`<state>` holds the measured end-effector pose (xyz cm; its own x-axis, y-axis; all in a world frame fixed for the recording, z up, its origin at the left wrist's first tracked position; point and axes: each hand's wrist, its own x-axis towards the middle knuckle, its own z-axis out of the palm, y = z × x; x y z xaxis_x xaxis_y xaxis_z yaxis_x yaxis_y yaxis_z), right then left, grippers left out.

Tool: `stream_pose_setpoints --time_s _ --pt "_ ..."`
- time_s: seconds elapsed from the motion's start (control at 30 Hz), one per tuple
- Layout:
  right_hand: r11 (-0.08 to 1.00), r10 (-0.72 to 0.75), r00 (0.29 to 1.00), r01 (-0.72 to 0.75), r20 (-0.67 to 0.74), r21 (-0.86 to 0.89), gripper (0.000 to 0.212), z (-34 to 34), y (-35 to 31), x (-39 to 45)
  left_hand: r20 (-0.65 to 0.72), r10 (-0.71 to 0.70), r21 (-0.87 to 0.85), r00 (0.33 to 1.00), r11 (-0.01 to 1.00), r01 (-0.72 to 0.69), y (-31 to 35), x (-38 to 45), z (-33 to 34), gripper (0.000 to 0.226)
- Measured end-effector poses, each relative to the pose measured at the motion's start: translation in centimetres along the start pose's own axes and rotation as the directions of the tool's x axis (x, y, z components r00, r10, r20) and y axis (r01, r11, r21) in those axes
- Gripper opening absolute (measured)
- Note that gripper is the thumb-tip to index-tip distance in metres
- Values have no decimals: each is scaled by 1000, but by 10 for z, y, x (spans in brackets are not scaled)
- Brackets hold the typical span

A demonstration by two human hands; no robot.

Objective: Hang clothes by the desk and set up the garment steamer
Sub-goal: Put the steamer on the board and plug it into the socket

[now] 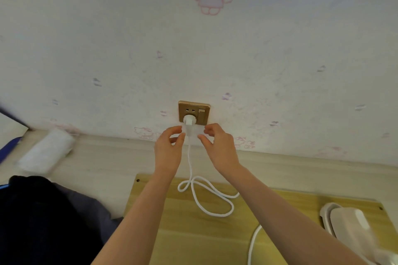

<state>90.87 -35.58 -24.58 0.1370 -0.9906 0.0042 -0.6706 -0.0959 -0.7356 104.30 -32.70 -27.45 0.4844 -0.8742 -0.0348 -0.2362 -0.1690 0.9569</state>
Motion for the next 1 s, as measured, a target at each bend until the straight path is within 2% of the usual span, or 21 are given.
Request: stream_pose_setpoints --time_s 0.2,0.37,0.5,0.67,0.77,0.87,1.0 --pt "983 -23 994 42 111 -176 37 -32 29 -52 44 42 189 998 981 -49 -1 -60 -6 25" --pt "943 -66 978 127 200 -309 41 -61 63 -109 134 132 320 982 932 -169 -8 -125 6 26" --pt "903 -115 967 197 227 -383 42 -85 93 -162 226 185 443 956 855 -270 -19 -179 17 27" --pt "856 -129 960 234 249 -460 39 -115 132 -233 273 236 608 932 709 -358 -16 -269 32 31" --pt "840 -146 952 262 267 -475 40 -133 157 -279 347 301 631 888 625 -459 -19 -325 44 31" --pt "832 -159 952 272 263 -484 41 -148 182 -325 352 369 625 860 592 -509 -16 -373 58 37" --pt "818 -144 965 240 219 -522 37 -163 213 -382 411 364 643 836 535 -548 -17 -429 73 37"
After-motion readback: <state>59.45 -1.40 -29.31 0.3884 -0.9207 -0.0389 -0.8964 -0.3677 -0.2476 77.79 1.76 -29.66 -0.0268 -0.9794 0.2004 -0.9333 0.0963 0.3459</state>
